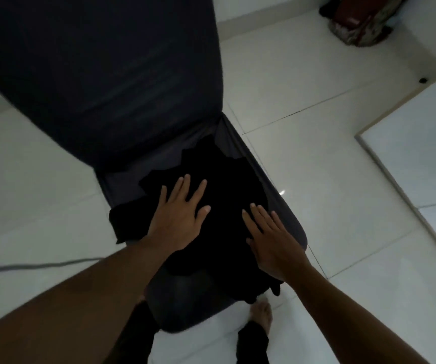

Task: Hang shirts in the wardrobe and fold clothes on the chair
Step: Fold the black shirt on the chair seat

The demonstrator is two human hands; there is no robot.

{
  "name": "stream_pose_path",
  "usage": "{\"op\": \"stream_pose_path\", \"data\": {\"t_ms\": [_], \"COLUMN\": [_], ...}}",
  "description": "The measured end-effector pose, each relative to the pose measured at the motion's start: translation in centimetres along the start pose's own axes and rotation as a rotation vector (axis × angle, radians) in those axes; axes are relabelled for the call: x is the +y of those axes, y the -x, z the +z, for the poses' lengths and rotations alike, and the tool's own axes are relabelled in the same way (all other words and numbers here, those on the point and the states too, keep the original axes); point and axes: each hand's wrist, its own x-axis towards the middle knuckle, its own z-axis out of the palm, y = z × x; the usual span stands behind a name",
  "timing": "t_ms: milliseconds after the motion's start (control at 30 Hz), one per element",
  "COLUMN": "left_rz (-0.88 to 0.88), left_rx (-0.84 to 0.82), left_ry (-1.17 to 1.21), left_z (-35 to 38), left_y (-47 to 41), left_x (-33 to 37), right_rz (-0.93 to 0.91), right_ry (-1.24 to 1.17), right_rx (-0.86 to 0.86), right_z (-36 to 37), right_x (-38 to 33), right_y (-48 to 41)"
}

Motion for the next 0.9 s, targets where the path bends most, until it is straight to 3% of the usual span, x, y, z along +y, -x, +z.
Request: {"op": "stream_pose_path", "data": {"t_ms": [367, 633, 733, 900], "left_rz": [-0.382, -0.503, -0.566, -0.75], "left_rx": [0.216, 0.437, 0.494, 0.461], "left_ry": [0.016, 0.113, 0.261, 0.709], "left_z": [3.8, 6.5, 8.5, 12.2], "left_y": [6.1, 9.7, 11.3, 14.5], "left_x": [6.4, 11.5, 13.6, 18.8], "right_rz": [-0.118, -0.118, -0.108, -0.069], "right_ry": [0.08, 0.017, -0.012, -0.131], "right_rx": [-0.047, 0.03, 0.116, 0.263], "right_z": [-1.1, -0.2, 0.9, 2.9], "right_x": [1.2, 1.2, 2.2, 4.5], "right_y": [0.5, 1.8, 3.2, 7.6]}}
